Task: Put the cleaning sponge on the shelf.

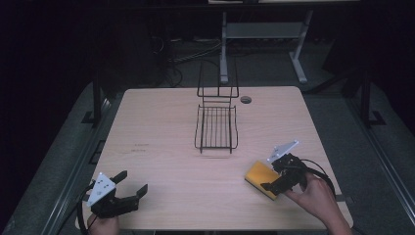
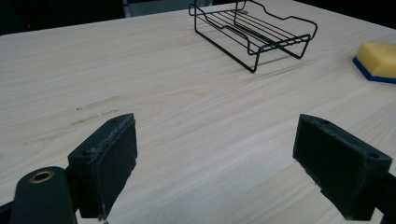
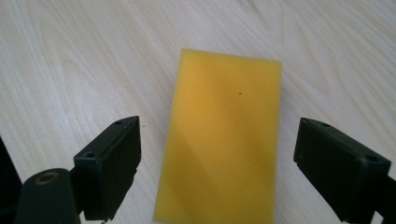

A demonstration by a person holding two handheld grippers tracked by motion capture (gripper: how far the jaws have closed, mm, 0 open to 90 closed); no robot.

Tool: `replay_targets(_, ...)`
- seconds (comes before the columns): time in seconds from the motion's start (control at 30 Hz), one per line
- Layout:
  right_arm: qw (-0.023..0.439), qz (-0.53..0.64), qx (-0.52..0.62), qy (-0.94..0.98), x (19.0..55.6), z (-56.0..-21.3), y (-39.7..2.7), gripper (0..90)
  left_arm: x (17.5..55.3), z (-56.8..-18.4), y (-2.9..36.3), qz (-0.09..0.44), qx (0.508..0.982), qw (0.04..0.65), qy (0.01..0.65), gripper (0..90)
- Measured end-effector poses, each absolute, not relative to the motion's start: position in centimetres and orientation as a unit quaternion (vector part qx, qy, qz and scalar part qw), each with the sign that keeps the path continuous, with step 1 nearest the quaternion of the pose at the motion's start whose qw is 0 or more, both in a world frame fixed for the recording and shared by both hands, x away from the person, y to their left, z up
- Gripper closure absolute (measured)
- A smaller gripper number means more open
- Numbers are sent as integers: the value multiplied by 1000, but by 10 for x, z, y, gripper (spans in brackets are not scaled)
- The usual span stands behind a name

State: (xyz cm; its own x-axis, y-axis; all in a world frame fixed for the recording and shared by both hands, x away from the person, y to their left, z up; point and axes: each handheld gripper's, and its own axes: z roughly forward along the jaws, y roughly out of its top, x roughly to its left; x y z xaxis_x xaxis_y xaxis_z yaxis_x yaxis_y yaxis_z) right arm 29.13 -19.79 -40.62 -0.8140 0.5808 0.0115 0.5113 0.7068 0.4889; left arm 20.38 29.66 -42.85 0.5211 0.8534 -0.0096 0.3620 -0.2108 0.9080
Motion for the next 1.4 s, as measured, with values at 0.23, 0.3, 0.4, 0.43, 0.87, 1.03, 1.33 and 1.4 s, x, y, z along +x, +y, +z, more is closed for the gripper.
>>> replay_targets(0.23, 67, 229, 296, 925, 297, -412, -191, 148, 204, -429, 296, 260, 733, 472, 414, 130)
replay_targets(0.3, 66, 224, 296, 926, 299, -413, -189, 148, 204, -429, 296, 260, 733, 472, 414, 130)
replay_targets(0.4, 67, 218, 295, 928, 301, -416, -188, 148, 204, -429, 296, 260, 733, 473, 414, 129)
replay_targets(0.43, 67, 216, 296, 928, 301, -416, -187, 149, 204, -429, 296, 260, 733, 473, 414, 129)
replay_targets(0.87, 66, 191, 296, 934, 305, -427, -181, 157, 203, -428, 297, 259, 730, 477, 416, 130)
replay_targets(1.03, 67, 182, 294, 936, 306, -430, -180, 189, 203, -428, 298, 261, 730, 476, 415, 129)
replay_targets(1.33, 66, 174, 296, 937, 306, -432, -178, 203, 203, -428, 298, 261, 730, 476, 416, 129)
replay_targets(1.4, 65, 174, 297, 937, 307, -432, -178, 217, 203, -428, 298, 261, 730, 476, 416, 130)
